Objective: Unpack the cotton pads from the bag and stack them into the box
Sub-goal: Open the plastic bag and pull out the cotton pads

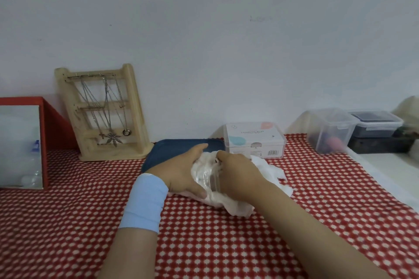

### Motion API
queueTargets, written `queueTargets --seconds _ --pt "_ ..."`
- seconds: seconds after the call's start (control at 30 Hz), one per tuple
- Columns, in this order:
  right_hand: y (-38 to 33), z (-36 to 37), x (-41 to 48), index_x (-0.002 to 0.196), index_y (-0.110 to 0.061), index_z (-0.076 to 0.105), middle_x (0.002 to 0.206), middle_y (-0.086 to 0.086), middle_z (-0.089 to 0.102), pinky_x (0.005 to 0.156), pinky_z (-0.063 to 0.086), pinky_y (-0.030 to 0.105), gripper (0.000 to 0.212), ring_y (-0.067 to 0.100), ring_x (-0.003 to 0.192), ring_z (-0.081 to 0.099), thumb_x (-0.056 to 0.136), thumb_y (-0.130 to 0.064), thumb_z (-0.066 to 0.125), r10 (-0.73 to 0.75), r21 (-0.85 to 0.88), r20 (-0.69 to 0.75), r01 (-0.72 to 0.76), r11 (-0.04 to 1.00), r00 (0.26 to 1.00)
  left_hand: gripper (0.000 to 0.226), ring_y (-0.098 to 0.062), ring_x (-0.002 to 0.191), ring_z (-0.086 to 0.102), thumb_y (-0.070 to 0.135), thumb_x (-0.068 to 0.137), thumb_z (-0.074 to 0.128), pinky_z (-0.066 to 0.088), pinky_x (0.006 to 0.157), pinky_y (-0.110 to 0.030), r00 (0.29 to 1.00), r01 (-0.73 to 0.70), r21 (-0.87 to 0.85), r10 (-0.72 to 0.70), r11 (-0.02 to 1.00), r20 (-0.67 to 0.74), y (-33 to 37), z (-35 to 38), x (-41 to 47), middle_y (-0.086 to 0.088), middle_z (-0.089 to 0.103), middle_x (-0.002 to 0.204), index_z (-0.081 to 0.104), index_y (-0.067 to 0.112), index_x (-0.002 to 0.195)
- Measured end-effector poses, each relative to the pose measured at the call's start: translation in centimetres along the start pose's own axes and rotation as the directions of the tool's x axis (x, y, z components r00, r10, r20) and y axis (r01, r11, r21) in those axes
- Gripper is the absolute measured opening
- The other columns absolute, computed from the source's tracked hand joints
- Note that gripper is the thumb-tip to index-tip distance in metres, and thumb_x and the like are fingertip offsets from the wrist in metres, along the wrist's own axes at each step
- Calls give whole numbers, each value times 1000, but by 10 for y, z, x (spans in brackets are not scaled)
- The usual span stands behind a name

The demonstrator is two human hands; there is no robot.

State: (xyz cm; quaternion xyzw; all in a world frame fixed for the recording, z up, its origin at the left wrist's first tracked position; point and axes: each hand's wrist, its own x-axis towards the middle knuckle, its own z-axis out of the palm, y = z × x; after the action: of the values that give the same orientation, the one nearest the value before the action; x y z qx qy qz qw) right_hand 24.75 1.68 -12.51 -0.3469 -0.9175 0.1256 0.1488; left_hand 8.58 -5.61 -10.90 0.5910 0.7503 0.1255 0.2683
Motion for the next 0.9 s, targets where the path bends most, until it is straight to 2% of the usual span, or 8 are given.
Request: queueTargets --seconds 0.17,0.27,0.37,0.43,0.57,0.7,0.8,0.9 --pt "1 -14 -2 82 -19 60 66 -10 44 52 26 18 19 12 67 44 94 -9 50 -30 -45 -59 27 999 998 122 -14 141 41 37 65 92 37 118 -39 999 8 35 -6 999 -39 -1 -3 -1 15 35 160 13 45 158" --pt "12 -30 0 65 -23 60 59 -9 51 54 34 22 23 11 60 47 84 -11 59 -40 51 -80 45 998 996 95 -10 124 52 35 66 89 44 109 -37 995 -7 90 15 996 -94 1 -3 -3 20 54 138 38 47 146" --pt "29 -53 0 77 -21 75 63 -10 59 58 39 18 9 12 65 56 81 -17 69 -58 91 -104 67 994 993 76 -11 113 58 38 68 85 50 96 -33 965 91 225 -30 970 -261 2 -13 -8 18 61 129 51 45 135" --pt "34 -64 -2 82 -22 75 68 -7 63 58 41 19 9 13 69 58 84 -16 69 -72 21 -58 73 997 996 82 -15 120 56 39 68 84 50 96 -33 941 180 303 -74 936 -331 0 -21 -12 13 57 139 48 42 141" --pt "40 -51 -1 106 -26 72 97 0 65 74 45 27 27 18 89 57 89 -12 57 20 -188 225 24 982 974 114 -18 150 29 45 71 86 30 120 -38 968 236 262 -201 936 -152 6 -19 -20 9 26 166 17 35 160" --pt "37 -73 -10 128 -28 63 126 -9 59 95 43 26 38 16 117 55 93 -18 52 63 -107 352 -26 994 934 115 -21 157 -4 52 77 78 5 127 -49 981 185 341 -150 922 -126 27 -20 -26 3 -1 171 1 38 161" --pt "41 -97 -16 128 -26 58 136 -8 56 104 44 31 38 15 124 52 91 -17 53 79 -20 283 -77 997 956 77 -19 152 20 42 88 68 15 125 -41 973 -44 245 97 969 -209 54 -13 -21 8 26 164 30 41 155" --pt "46 -99 -15 133 -29 48 140 -6 51 101 47 34 46 18 122 52 88 -25 60 85 20 256 -93 995 963 60 -21 137 40 53 86 63 16 120 -41 976 -100 432 174 896 -135 76 14 -10 8 56 137 52 36 142"
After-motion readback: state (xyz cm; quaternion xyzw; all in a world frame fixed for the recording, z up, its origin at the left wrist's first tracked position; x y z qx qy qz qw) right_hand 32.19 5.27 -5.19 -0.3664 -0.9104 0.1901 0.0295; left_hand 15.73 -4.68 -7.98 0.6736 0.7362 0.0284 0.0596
